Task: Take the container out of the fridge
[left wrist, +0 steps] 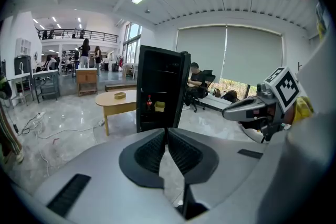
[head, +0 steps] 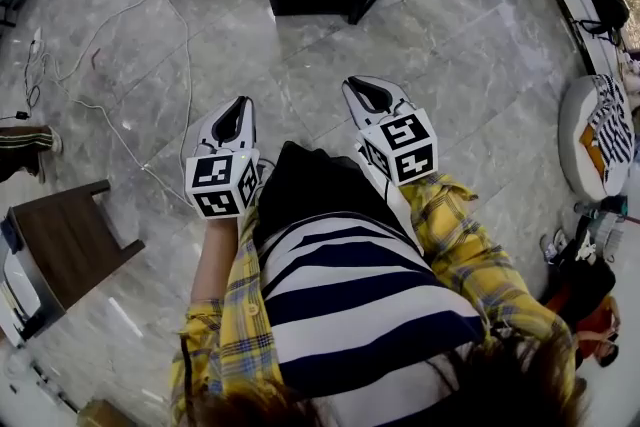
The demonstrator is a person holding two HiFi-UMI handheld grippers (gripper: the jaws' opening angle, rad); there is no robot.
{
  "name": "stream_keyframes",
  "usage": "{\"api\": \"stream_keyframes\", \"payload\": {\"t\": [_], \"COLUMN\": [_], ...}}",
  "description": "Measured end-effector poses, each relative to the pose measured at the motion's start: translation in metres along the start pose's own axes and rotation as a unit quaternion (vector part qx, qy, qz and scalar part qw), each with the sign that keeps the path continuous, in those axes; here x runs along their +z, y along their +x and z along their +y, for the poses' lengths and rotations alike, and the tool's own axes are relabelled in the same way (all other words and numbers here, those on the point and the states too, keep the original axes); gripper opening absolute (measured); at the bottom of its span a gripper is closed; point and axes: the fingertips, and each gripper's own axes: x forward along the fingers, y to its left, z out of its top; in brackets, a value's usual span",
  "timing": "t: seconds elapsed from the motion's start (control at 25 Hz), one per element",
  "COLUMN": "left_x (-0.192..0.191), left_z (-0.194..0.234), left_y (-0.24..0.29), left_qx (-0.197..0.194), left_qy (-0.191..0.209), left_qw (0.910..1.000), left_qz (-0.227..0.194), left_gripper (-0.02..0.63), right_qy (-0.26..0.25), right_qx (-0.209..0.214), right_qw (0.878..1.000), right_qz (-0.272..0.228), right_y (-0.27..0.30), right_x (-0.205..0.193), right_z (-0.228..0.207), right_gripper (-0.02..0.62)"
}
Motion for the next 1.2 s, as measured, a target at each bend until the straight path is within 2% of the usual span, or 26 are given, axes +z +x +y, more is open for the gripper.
{"api": "stream_keyframes", "payload": {"t": [0.56,0.76,1.2], "left_x": [0.022,0.028,0.044], "left_z": [0.034,0.059,0.102], "left_y": [0.065,0.092,0.140], "left_qx": [-0.008,-0.012,-0.026], "left_qy": [-0.014,-0.023,-0.032], "left_qw": [0.9999,0.9996,0.9990], "left_qz": [0.002,0.013,0.020], "left_gripper": [0.031,0.031,0.031], "right_qy": [-0.025,-0.039,-0.049], "right_qx": [0.014,0.024,0.019], "right_qw": [1.000,0.998,0.997], "right_qz": [0.012,0.030,0.054], "right_y": [0.064,0.100,0.160], "right_x": [0.038,0.052,0.079], "right_z": [-0.029,-0.037,-0.056], "right_gripper": [0.034,0.072,0.103]}}
